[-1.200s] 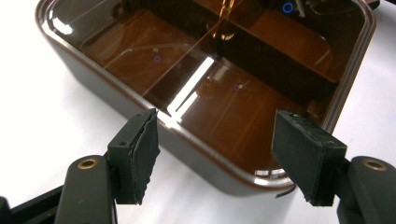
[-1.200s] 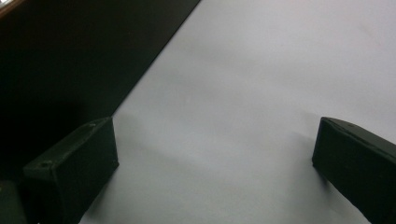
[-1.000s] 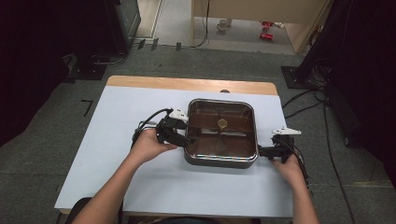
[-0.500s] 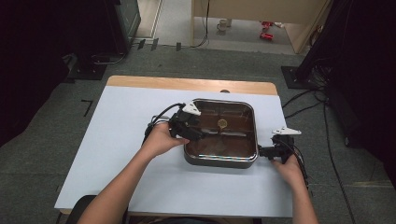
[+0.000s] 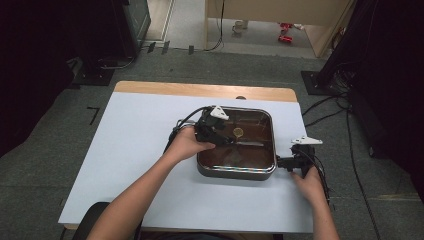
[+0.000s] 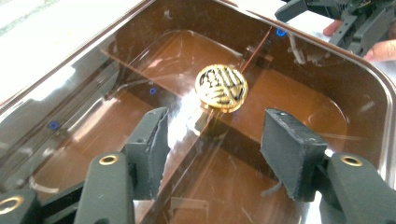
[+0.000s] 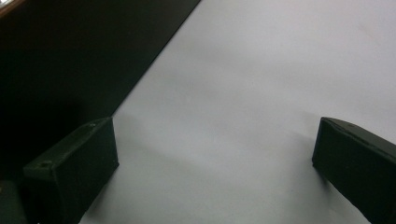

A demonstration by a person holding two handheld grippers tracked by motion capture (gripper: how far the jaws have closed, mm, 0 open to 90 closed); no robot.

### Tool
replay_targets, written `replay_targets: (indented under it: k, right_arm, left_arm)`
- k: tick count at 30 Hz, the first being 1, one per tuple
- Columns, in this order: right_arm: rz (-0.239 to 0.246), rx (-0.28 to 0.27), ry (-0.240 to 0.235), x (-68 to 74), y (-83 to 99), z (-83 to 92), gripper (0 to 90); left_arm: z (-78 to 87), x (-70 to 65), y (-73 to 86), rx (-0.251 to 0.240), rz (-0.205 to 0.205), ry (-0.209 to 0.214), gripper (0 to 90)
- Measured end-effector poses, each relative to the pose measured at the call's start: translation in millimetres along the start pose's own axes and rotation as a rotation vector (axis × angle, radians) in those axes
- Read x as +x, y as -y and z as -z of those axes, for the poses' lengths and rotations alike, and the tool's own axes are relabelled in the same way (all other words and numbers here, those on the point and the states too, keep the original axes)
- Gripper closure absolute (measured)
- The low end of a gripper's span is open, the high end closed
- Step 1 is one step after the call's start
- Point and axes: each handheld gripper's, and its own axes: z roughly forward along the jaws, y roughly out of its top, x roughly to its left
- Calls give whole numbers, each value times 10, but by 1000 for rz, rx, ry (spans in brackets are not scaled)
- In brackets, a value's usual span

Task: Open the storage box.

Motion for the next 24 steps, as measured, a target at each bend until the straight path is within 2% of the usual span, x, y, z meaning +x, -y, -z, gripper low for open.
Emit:
replay_targets:
  k: [10, 14, 16, 19, 21, 24]
  right_arm:
    - [-1, 1, 0, 0, -1, 1, 0]
    - [0, 2, 0, 0, -1, 1, 0]
    - [0, 2, 0, 0, -1, 1, 0]
    - [0, 2, 0, 0, -1, 1, 0]
    - [0, 2, 0, 0, -1, 1, 0]
    - [1, 2, 0, -1, -1, 1, 0]
  left_arm:
    - [-213, 15, -36, 8, -15, 0, 427]
    - [-283, 30, -30, -6, 4, 24, 439]
    - [-318, 18, -30, -6, -5, 21, 447]
    - [-344, -6, -36, -16, -25, 15, 471]
    - [-365, -24, -42, -26, -38, 13, 524]
    - [-371, -36, -50, -27, -39, 5, 576]
